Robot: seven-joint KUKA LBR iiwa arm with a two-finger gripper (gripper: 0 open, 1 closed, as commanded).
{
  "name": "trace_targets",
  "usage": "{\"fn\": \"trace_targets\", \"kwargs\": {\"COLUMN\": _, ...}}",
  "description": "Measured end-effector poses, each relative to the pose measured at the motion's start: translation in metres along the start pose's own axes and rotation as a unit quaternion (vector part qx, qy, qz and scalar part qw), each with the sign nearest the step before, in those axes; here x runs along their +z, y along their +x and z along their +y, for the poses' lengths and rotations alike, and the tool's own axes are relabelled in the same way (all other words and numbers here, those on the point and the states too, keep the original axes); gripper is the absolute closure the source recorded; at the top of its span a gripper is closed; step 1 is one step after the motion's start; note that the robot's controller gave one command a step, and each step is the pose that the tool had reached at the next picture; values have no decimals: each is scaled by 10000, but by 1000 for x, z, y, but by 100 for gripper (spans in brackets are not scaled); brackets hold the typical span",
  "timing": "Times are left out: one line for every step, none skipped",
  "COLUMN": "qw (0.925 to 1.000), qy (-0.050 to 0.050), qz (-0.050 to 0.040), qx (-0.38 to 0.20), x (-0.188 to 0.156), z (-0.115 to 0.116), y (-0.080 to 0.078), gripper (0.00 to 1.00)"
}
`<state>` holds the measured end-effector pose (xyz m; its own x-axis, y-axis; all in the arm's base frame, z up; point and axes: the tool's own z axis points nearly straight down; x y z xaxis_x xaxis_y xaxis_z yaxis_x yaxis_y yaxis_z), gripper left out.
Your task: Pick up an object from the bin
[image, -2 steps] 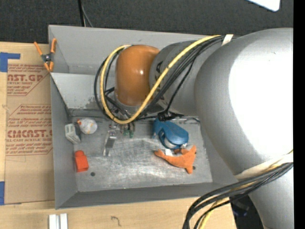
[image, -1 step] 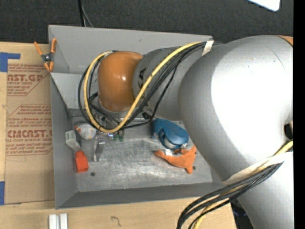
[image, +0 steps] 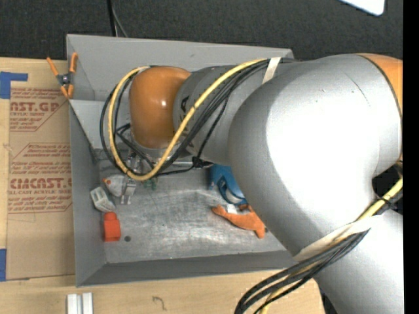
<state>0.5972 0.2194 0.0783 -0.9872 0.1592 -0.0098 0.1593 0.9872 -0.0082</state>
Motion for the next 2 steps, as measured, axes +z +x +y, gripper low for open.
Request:
{"fn": "trace_targets", "kwargs": {"qw": 10000, "qy": -13, "qz": -18, "qx": 3, "x": 0, "z": 0, "y": -1, "gripper": 100}}
{"fn": "trace_targets", "kwargs": {"qw": 10000, "qy": -61, "qz": 6, "qx": -4, "x": -65, "z": 1, "y": -3, "gripper": 100}}
